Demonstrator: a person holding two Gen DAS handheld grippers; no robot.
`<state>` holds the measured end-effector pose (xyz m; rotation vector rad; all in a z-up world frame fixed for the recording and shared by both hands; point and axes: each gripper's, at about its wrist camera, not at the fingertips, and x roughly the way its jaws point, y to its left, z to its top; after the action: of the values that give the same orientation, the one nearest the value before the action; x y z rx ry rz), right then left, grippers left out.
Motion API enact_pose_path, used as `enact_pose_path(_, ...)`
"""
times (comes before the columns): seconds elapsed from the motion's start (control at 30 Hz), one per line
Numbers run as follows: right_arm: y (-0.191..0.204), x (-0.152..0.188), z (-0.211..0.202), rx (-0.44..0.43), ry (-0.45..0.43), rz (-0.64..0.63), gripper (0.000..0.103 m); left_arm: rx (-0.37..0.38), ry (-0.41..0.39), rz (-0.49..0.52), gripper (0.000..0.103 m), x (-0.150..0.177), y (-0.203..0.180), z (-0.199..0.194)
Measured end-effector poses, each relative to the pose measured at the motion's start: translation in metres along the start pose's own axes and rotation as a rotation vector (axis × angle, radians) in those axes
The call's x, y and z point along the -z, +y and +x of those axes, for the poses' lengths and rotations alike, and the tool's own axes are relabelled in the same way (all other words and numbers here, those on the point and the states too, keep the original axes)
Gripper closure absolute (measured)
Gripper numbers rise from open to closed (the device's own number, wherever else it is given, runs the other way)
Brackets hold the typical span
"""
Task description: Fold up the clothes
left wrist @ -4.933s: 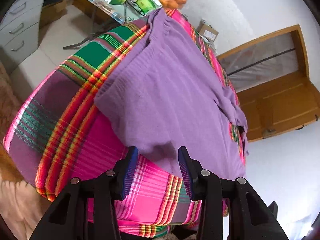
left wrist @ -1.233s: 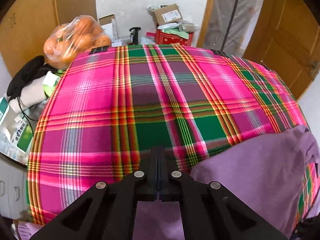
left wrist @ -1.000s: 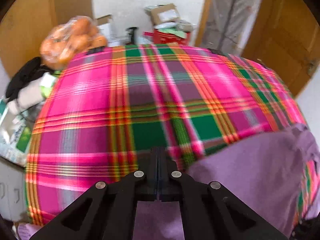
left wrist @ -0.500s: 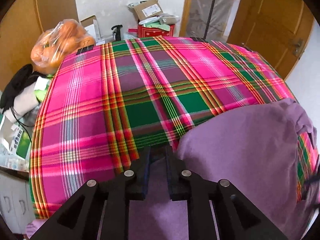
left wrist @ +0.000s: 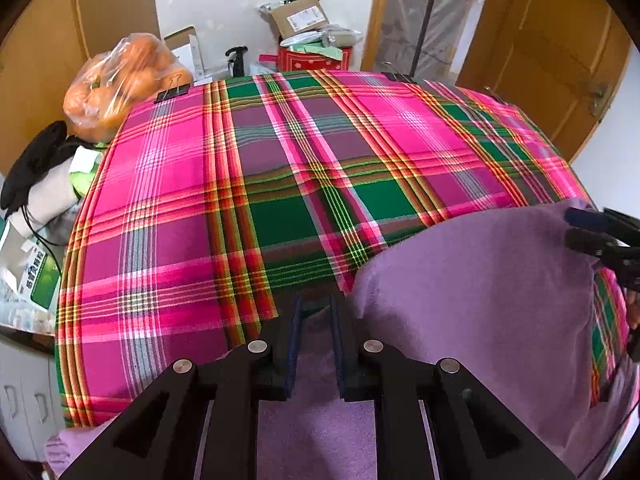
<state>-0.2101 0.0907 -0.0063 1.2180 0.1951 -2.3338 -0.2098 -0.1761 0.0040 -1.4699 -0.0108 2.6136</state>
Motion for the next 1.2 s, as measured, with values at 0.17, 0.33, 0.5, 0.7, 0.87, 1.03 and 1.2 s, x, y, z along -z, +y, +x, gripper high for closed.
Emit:
enact_pose_path(0.17, 0.004, -0.007, 0.03, 0.046, 0.04, -0.013, 0.056, -0.006, -0.003, -0.014, 0.088, 0.0, 0.0, 0.0)
enact_pose_path(0.33, 0.009, -0.011, 0.03, 0.073, 0.009, -0.03, 0.098, -0.016, -0.019, -0.072, 0.09, -0.001, 0.003, 0.001)
enact_pose_path(0.5, 0.011, -0.024, 0.026, 0.156, -0.066, -0.013, 0.099, -0.067, -0.022, -0.109, 0.091, -0.006, 0.008, 0.004)
enact_pose_path(0.7, 0.014, -0.028, 0.037, 0.187, -0.045, -0.001, 0.097, -0.064, -0.015, -0.138, 0.091, -0.009, 0.013, 0.005)
enact_pose_path(0.87, 0.01, -0.019, 0.014, 0.16, -0.069, 0.076, 0.083, -0.055, -0.013, -0.154, 0.091, -0.002, 0.013, -0.008)
enact_pose_path(1.03, 0.025, 0.022, -0.033, -0.024, -0.073, 0.101, 0.083, -0.02, -0.039, -0.154, 0.091, 0.015, 0.009, -0.035)
enact_pose_path(1.2, 0.06, 0.077, -0.035, -0.232, 0.09, 0.066, 0.083, 0.027, -0.023, -0.158, 0.091, 0.042, 0.002, -0.055)
